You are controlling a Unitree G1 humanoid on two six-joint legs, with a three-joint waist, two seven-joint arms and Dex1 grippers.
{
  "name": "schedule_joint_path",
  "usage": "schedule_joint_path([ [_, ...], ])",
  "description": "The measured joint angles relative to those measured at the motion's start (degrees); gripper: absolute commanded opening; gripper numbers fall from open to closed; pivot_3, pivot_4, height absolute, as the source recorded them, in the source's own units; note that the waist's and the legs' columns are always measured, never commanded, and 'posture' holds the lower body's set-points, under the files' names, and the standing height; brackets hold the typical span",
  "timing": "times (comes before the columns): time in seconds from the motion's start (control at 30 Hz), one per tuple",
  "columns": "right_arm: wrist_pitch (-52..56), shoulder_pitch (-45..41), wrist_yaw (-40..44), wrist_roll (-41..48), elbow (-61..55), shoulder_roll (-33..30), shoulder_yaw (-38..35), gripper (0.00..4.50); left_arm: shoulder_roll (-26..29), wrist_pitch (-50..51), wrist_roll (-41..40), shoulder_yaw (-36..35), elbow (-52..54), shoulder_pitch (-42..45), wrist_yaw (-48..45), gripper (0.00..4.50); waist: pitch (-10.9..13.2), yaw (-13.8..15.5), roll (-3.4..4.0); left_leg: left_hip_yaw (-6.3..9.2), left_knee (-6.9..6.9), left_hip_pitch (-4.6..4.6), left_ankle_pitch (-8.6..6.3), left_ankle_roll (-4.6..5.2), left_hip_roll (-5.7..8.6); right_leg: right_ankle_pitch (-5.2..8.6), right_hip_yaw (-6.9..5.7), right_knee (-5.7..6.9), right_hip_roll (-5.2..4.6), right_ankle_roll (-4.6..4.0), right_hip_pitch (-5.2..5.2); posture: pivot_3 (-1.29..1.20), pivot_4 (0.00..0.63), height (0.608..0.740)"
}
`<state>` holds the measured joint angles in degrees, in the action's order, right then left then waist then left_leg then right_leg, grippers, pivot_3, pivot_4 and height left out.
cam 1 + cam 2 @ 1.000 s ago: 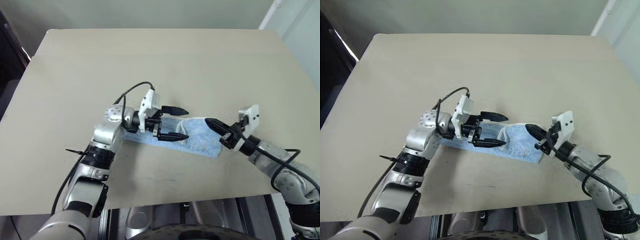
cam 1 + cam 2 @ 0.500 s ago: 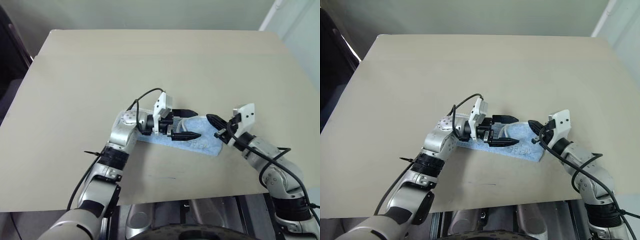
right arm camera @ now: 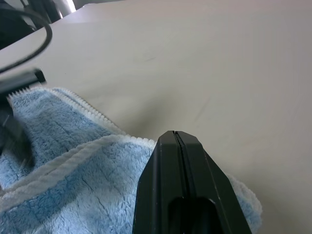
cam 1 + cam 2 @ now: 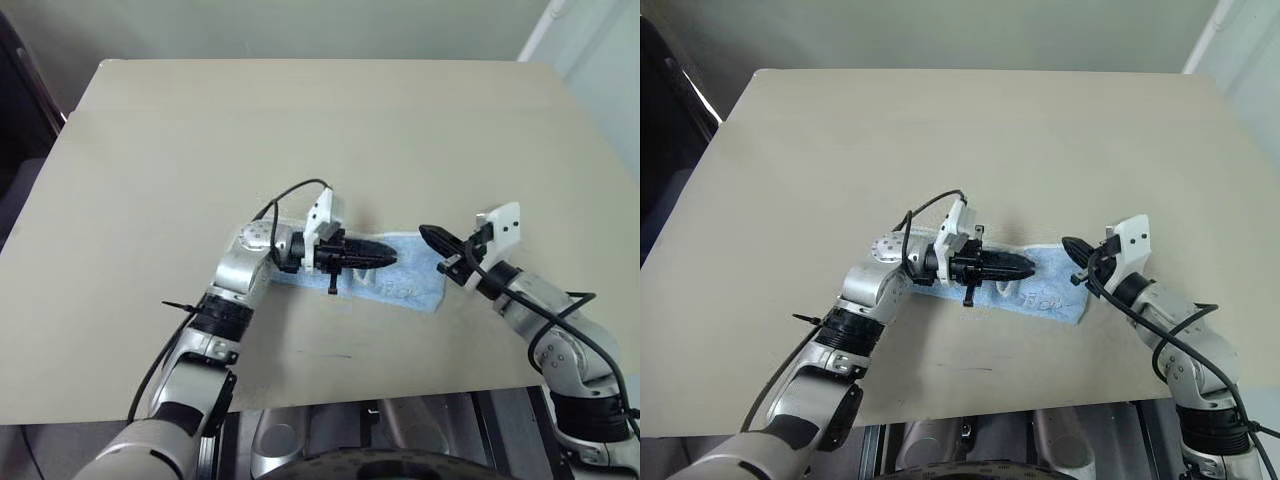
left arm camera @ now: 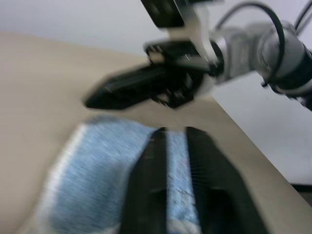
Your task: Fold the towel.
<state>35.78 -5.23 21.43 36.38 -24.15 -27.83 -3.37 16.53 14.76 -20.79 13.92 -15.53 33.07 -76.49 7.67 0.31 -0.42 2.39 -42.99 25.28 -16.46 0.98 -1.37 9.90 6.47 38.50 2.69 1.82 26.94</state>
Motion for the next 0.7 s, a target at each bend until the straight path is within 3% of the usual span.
schedule_joint_path([
  [0.33,-0.75,2.61,-0.27,-8.22,4.21,3.34,6.46,0.0,3.21,-6.08,7.43,5.27,-1.44,-3.31,-0.97,0.04,0.01,0.06,0.02,0.04,0.05,-0.01,-0.01,-0.01,0.0,0.04,-0.02,0.0,0.0,-0.06,0.02,0.0,0.15,0.703],
  [0.7,-5.41,3.14,-0.26,-14.09,6.31,5.72,7.46,0.0,2.79,-6.98,7.29,3.83,-2.51,-3.13,-0.94,0.04,0.0,-0.05,0.01,0.11,0.02,-0.32,-0.02,-0.02,0.02,0.04,-0.01,0.0,0.0,-0.09,-0.28,0.0,0.15,0.703],
])
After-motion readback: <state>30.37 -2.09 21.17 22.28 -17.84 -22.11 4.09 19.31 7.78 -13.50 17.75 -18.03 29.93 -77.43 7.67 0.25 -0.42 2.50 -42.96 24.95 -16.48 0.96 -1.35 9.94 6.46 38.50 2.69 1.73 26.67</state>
